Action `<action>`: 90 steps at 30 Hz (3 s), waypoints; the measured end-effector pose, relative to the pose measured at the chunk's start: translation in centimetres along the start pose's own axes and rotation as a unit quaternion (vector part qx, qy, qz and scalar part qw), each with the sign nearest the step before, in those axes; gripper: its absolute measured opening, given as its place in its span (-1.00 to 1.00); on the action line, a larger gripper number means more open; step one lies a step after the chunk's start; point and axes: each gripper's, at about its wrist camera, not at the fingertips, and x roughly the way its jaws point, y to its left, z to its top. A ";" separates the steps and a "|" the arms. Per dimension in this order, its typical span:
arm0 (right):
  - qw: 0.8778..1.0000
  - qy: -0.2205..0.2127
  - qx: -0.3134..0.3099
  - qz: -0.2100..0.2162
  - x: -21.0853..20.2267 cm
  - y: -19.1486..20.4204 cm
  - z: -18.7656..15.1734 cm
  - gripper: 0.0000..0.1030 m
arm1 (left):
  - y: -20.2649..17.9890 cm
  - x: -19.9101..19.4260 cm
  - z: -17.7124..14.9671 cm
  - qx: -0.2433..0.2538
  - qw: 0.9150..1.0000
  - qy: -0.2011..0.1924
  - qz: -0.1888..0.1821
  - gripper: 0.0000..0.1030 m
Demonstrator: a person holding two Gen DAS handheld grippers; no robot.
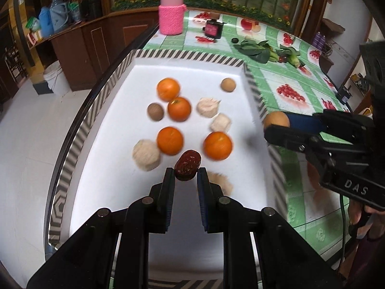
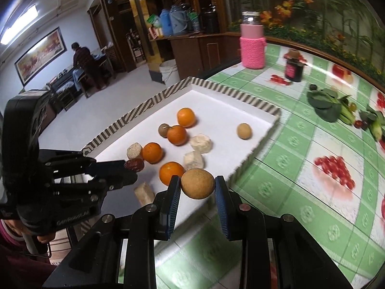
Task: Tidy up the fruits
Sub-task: 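Carry the date and longan into the white tray and open both grippers, then lift both open tools away from the tray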
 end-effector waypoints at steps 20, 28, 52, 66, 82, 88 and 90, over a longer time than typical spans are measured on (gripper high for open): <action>0.998 0.044 -0.040 0.005 7.0 2.1 4.4 -0.39 | 1.5 2.1 -0.4 -0.018 1.000 0.018 0.000 -0.68; 0.998 0.047 -0.036 0.009 7.3 1.9 4.2 -0.39 | 1.4 2.2 -0.4 -0.018 1.000 0.014 0.009 -0.68; 0.998 -0.035 0.055 -0.021 -0.4 -1.0 0.0 0.44 | 0.1 0.4 -0.1 -0.028 0.996 -0.042 0.072 0.26; 0.993 -0.056 0.093 -0.034 -3.7 -3.4 -2.2 0.50 | -3.2 -1.5 0.8 -0.014 0.994 -0.084 0.071 0.46; 0.992 -0.062 0.103 -0.027 -4.7 -3.8 -3.5 0.51 | -5.2 -2.4 1.1 -0.008 0.992 -0.096 0.082 0.46; 0.993 -0.058 0.102 -0.024 -4.5 -3.7 -3.5 0.51 | -5.0 -2.6 1.0 -0.011 0.992 -0.097 0.085 0.46; 0.993 -0.058 0.102 -0.023 -4.4 -3.6 -3.4 0.51 | -4.9 -2.6 1.0 -0.012 0.991 -0.098 0.086 0.46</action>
